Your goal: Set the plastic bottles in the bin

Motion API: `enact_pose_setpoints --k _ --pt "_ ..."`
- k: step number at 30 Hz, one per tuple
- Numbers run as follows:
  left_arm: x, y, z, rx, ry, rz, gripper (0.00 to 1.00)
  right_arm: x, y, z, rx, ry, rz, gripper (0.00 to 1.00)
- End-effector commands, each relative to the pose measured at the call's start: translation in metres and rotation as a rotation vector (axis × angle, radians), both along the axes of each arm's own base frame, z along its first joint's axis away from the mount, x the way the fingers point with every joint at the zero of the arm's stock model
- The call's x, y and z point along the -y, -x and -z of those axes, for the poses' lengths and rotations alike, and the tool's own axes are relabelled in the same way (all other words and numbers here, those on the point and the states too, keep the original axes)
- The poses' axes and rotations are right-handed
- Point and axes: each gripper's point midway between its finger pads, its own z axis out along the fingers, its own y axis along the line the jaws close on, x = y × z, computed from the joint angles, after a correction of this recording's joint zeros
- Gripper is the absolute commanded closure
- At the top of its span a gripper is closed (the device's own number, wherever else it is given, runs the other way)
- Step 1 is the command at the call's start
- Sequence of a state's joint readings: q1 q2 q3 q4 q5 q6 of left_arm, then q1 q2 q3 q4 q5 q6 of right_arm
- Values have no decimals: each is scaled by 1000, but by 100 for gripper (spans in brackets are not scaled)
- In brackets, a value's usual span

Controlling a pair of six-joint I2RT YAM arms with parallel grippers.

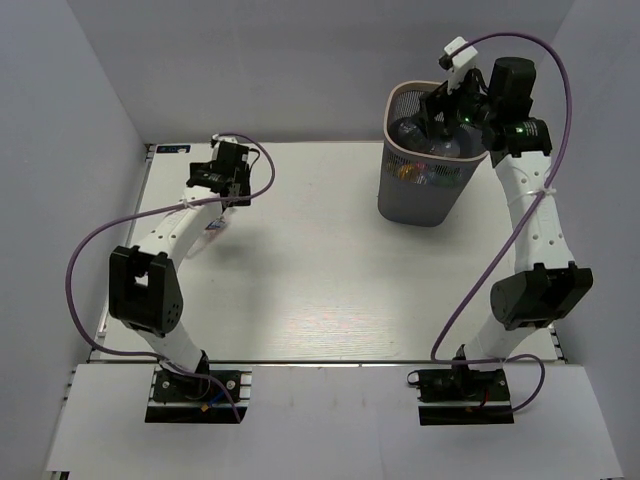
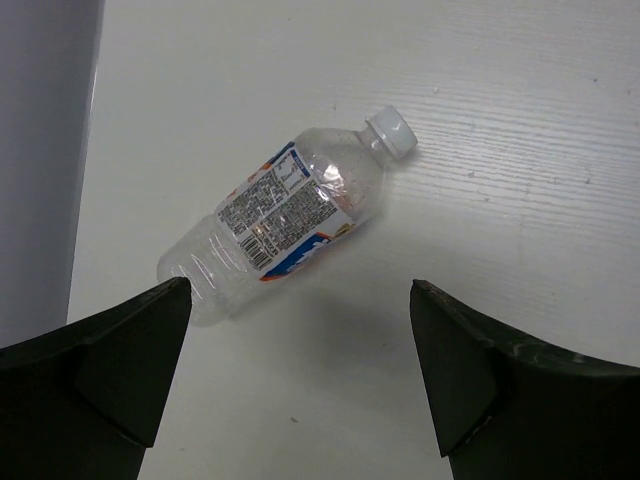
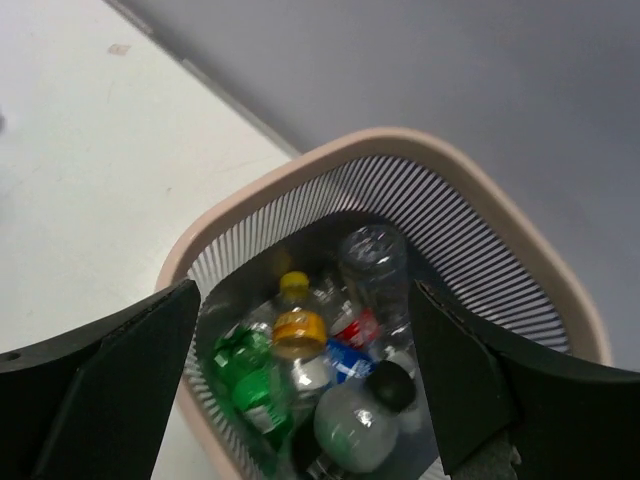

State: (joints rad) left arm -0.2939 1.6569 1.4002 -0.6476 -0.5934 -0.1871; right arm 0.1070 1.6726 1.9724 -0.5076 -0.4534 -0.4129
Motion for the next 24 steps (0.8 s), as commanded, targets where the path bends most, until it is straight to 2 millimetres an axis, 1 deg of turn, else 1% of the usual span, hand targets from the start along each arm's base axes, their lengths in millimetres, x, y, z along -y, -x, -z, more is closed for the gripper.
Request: enact_pose_setpoints --k 1,2,3,4,5,6,7,8,9,10,11,12,13,14,15,16,17,18,19,21,22,23,24 --pt "-1 -16 -15 27 8 78 0 -5 26 -12 -40 -73 -73 10" --pt "-6 -19 -15 12 -9 98 0 -3 35 -20 -15 -82 -88 10" --pt "-5 -23 -11 -4 -3 120 0 -10 45 -16 0 -94 -141 10" --pt "-3 -29 -15 6 -7 140 0 -15 55 -18 4 -112 -189 10" --pt "-14 -31 -10 -12 -14 136 0 -18 75 -32 43 -121 -235 10" --pt "-11 -35 -9 -19 11 173 0 -20 78 -18 19 -125 -257 10" --pt "-10 -42 -5 -21 18 196 0 -26 89 -19 20 -134 -314 10" --pt "-13 -46 -1 -40 4 222 0 -25 97 -20 20 -137 -322 10" --pt "-16 -50 1 -51 14 231 0 -25 105 -9 -4 -138 -327 10" --pt "-19 -49 16 -102 4 254 0 -23 108 -4 -16 -140 -328 10" --pt "-19 -51 22 -117 22 284 0 -21 116 1 -16 -133 -325 10" --pt "-21 -51 23 -122 27 300 0 -20 119 14 -39 -130 -325 10" --pt "-19 -47 34 -158 32 322 0 -17 125 13 -17 -114 -320 10" --pt "-22 -47 35 -161 38 328 0 -15 132 13 -8 -109 -316 10" --pt "-22 -43 46 -200 50 358 0 -11 133 31 -52 -115 -303 10" --pt "-21 -41 55 -231 51 377 0 -12 140 30 -45 -111 -309 10" --pt "-18 -33 64 -277 63 401 0 -12 145 36 -49 -105 -311 10" --pt "-24 -31 71 -303 51 409 0 -12 147 42 -64 -107 -310 10" --pt "-22 -29 73 -314 53 426 0 -2 147 42 -59 -109 -281 10" --pt "-24 -26 82 -339 59 444 0 0 150 51 -85 -120 -268 10" --pt "-24 -26 82 -339 59 444 0 1 152 52 -87 -122 -263 10" --pt "-27 -20 96 -387 80 441 0 1 155 55 -101 -134 -265 10" --pt "-27 -20 102 -401 82 441 0 1 155 59 -118 -146 -260 10"
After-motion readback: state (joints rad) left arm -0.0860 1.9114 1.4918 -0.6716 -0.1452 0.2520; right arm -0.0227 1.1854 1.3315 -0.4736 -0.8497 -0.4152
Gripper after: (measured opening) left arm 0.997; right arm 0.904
